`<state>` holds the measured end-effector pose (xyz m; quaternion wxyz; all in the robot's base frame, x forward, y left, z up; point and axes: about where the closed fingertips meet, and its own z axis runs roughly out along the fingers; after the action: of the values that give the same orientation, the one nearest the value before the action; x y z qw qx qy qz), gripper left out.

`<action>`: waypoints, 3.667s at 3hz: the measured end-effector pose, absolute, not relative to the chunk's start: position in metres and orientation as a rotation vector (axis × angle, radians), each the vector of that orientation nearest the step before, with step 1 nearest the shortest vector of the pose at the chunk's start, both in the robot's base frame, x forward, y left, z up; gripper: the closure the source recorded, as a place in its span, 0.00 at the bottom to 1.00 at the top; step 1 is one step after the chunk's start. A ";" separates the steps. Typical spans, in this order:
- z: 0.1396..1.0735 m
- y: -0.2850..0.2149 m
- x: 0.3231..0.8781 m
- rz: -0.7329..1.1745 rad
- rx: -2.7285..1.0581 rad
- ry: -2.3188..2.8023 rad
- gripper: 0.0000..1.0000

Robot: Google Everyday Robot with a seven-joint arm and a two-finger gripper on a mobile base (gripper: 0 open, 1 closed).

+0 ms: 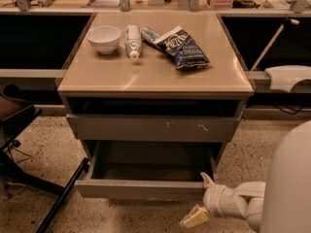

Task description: Open middle drawer

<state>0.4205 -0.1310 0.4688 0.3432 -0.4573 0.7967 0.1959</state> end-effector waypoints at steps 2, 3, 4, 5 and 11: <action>0.432 -0.127 0.461 0.518 -1.138 2.060 0.00; 0.432 -0.127 0.461 0.518 -1.138 2.060 0.19; 0.432 -0.127 0.461 0.518 -1.139 2.060 0.42; 0.432 -0.127 0.461 0.518 -1.138 2.060 0.65; 0.434 -0.148 0.423 0.515 -1.026 2.079 1.00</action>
Offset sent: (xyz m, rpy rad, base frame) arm 0.0305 0.0013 -0.0175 0.0213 -0.0234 -0.0232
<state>0.4235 -0.1476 0.4336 0.3739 -0.4007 0.8119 0.2009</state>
